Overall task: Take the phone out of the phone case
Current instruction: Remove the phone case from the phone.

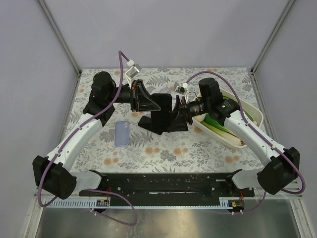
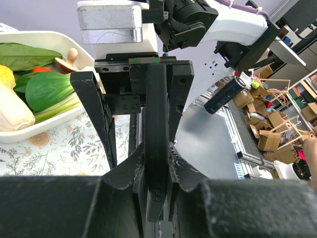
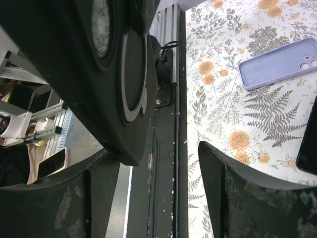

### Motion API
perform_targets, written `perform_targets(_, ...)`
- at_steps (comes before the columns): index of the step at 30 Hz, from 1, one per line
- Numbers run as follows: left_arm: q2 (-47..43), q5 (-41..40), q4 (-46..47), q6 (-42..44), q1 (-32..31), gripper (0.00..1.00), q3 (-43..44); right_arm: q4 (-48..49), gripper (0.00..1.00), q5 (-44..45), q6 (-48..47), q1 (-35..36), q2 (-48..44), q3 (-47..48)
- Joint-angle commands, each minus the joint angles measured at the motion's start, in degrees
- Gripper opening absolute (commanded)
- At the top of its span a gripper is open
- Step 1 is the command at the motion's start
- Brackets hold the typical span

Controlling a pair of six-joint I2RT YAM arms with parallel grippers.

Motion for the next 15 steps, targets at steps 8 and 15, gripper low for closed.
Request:
perform_targets(8,-2.13,1.59,2.68,1.24,0.20,0.00,0.02,-0.72,0.49,-2.27,-1.93,-0.02,-0.72,2.62)
perform_targets(15,-2.13,2.03,-1.61,6.33,0.20,0.00,0.28,-2.30,0.06,-6.49,-5.88,-0.02,-2.57,2.27)
